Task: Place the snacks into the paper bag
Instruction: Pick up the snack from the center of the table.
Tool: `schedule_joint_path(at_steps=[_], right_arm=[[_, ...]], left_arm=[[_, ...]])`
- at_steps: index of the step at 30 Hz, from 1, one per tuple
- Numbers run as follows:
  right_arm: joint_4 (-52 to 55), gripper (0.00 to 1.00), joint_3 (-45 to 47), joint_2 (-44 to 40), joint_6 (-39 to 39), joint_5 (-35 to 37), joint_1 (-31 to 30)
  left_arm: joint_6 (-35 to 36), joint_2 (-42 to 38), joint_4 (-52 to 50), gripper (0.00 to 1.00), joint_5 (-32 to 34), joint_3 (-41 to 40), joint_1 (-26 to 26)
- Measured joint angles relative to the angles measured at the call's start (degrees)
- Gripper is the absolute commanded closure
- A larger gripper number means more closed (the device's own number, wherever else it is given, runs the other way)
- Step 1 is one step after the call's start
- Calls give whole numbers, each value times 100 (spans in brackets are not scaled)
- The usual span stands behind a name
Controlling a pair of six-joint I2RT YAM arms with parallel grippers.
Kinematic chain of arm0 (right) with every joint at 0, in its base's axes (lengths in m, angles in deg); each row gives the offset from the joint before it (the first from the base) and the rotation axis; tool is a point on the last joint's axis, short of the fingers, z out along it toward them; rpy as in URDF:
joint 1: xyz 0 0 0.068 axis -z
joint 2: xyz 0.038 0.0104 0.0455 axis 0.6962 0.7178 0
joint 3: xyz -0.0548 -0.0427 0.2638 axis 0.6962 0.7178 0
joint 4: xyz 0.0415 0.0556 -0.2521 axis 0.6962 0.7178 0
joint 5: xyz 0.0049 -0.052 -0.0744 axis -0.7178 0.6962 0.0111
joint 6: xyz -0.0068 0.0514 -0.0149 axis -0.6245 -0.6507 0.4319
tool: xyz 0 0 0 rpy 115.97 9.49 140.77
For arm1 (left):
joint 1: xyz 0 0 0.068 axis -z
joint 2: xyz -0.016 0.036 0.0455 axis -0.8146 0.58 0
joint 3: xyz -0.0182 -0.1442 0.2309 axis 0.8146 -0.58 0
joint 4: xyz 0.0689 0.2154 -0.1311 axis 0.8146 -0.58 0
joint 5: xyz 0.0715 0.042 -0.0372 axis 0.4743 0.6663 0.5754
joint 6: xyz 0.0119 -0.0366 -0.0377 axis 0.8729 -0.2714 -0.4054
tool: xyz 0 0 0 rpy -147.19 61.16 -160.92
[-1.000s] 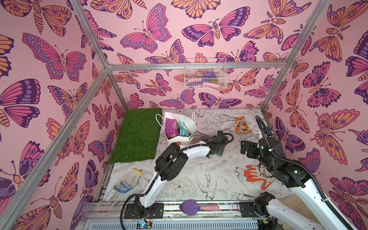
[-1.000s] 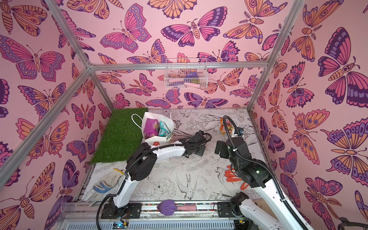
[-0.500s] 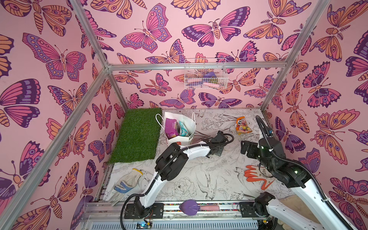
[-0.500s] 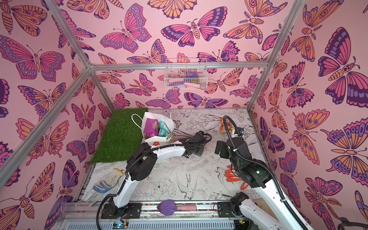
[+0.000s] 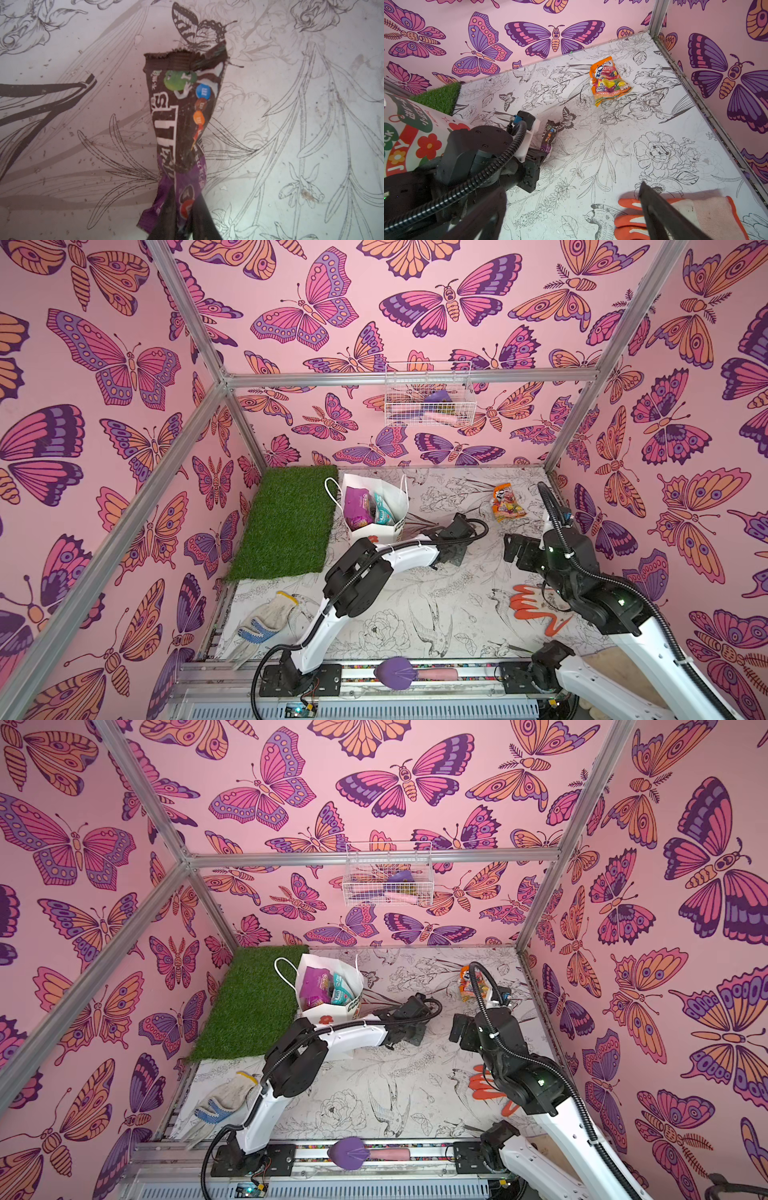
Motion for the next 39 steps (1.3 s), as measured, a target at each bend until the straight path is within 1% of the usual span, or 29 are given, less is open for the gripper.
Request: schedule_joint_path(at_steps=[7,23,39], right_arm=[[4,1,0,-44,-2,20,0],[81,1,87,-109,-22,46,0],[92,1,92,-111,-87,46,0]], left_arm=[[2,-208,-76,86,24,-109,37],[162,-1147,-59,86,229,-216,195],[341,-1547,-59,87,409,-286,321]])
